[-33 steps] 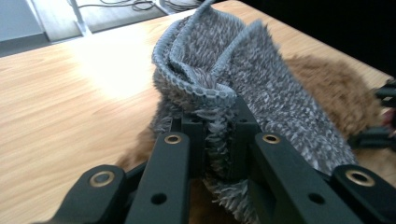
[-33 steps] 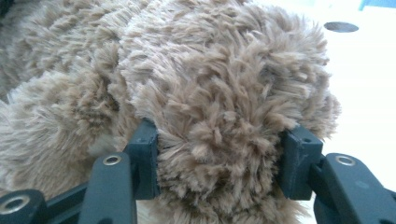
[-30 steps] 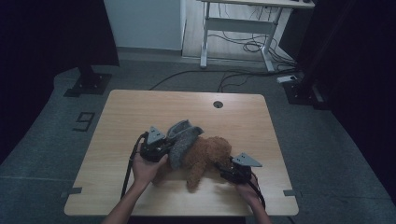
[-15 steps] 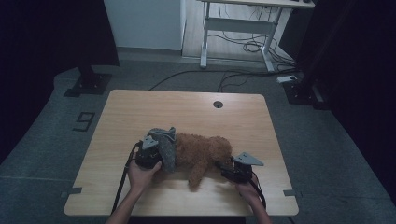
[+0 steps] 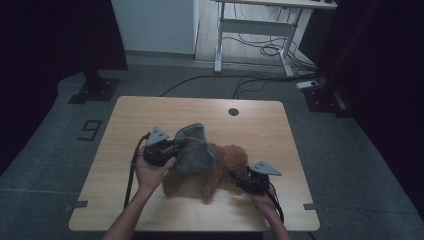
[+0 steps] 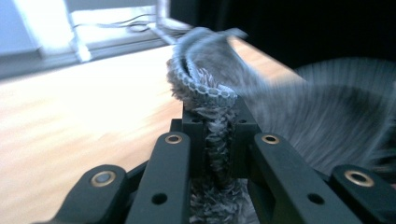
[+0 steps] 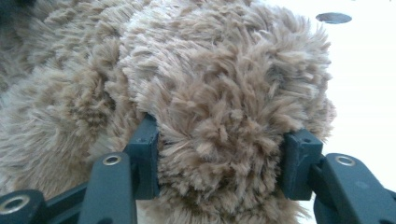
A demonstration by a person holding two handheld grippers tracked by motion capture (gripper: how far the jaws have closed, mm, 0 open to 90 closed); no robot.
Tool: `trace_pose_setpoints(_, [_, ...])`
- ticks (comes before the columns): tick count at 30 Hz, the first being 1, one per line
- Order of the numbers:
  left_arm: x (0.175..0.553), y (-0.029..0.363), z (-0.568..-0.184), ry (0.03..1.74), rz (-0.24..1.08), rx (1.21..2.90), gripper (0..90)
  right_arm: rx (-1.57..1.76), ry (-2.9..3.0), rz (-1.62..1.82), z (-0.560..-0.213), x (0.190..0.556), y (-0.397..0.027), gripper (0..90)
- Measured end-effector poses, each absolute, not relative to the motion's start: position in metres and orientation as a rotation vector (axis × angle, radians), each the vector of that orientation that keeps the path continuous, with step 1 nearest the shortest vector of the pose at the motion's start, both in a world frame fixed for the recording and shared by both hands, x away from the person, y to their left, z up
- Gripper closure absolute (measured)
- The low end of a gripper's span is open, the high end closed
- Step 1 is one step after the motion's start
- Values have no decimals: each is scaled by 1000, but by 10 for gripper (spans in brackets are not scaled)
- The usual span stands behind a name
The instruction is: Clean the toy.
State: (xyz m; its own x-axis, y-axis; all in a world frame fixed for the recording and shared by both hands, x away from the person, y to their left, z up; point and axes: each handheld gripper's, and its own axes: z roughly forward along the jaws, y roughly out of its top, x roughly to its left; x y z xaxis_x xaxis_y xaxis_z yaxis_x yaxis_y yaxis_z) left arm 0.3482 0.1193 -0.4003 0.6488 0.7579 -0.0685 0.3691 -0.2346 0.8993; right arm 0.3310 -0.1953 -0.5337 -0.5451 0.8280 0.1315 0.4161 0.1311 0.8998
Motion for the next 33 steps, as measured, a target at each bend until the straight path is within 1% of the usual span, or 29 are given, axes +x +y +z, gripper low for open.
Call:
trace_pose_setpoints(2, [348,91,-393,832,473,1883,808,1193,2015,1386,-534,330,-194,433])
trace_pose_setpoints(4, [353,62,-392,786,440,1918,808,1191,2014,1378,-533,329,-193,433])
trace_pose_setpoints(6, [360,32,-393,749,384,1941,808,1186,2014,1376,-533,329,-193,433])
trace_pose_setpoints(9, [370,-11,-400,728,363,2001,807,1182,2017,1379,-534,329,-193,432])
trace_pose_setpoints(10, [373,-19,-403,740,370,2026,806,1181,2018,1379,-534,329,-193,432])
trace_pose_setpoints(12, [384,-35,-418,763,453,2130,805,1178,2019,1376,-534,329,-193,432])
trace_pose_setpoints(13, [388,-37,-425,781,449,2157,805,1178,2023,1372,-534,328,-194,432])
trace_pose_setpoints(15, [395,-31,-441,827,423,2170,804,1178,2025,1363,-533,328,-194,431])
trace_pose_setpoints(17, [398,-14,-445,870,399,2135,805,1175,2029,1359,-534,328,-193,431])
trace_pose_setpoints(24, [387,36,-427,929,479,2076,805,1157,2030,1344,-533,325,-192,431])
trace_pose_setpoints(27, [378,66,-422,950,512,2031,804,1154,2037,1342,-534,324,-192,431])
trace_pose_setpoints(31, [371,118,-428,1038,463,1946,802,1146,2040,1329,-534,323,-192,432])
trace_pose_setpoints(33, [366,138,-436,1081,456,1946,803,1149,2045,1326,-534,323,-192,433])
